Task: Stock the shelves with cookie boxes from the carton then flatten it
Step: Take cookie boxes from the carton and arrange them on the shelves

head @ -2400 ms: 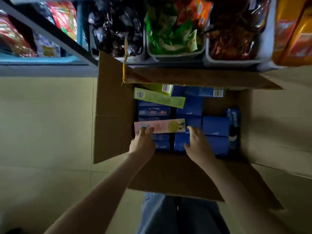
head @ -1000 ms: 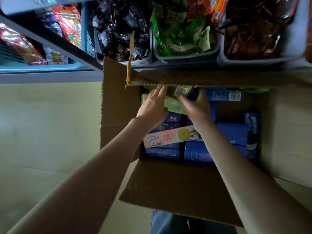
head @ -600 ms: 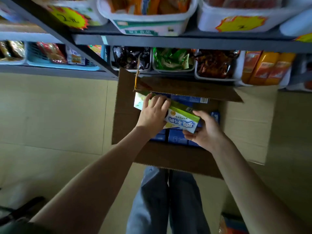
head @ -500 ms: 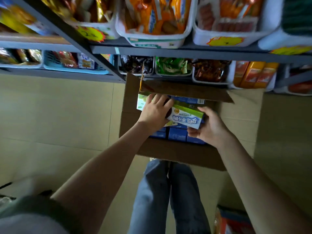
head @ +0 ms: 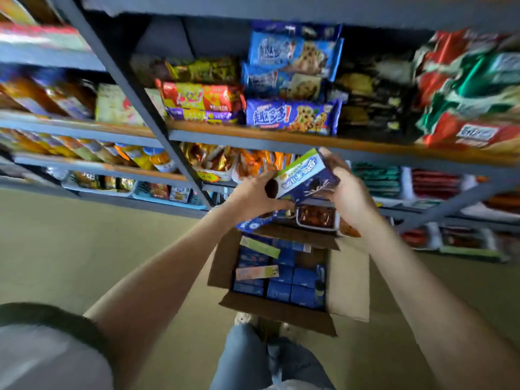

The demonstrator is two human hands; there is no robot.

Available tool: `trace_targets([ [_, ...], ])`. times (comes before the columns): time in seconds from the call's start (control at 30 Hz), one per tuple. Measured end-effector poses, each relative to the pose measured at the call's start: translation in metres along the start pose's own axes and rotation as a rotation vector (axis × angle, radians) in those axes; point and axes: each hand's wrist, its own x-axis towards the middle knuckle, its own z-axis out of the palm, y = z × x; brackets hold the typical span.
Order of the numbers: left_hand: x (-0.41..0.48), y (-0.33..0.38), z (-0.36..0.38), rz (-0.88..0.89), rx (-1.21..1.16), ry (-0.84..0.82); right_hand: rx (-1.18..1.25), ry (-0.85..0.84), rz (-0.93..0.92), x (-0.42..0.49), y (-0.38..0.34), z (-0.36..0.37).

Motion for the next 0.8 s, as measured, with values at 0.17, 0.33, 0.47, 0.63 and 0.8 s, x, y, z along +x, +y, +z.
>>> trace_targets([
  [0.17, -0.026, 0.029, -0.07, 0.092, -0.67, -0.194, -0.155, -0.244, -0.205, -0.035, -0.083, 0.034],
  [0.33, -0.054, 0.051, -0.138, 0.173, -0.529, -0.059, -0.23, -0.099, -0.36, -0.057, -0.136, 0.09],
  [0.47, -0.076, 0.067, -0.184, 0.319, 0.232, 0.487, -0.063, 0.051, -0.395, -0.066, -0.17, 0.132],
  [0.63, -0.093, 0.065, -0.237, 0.472, 0.437, 0.769, 0.002, 0.042, -0.455, -0.076, -0.208, 0.179],
  [0.8, -0.103, 0.072, -0.306, 0.508, 0.211, 0.535, -0.287, -0.009, -0.627, -0.099, -0.244, 0.194],
])
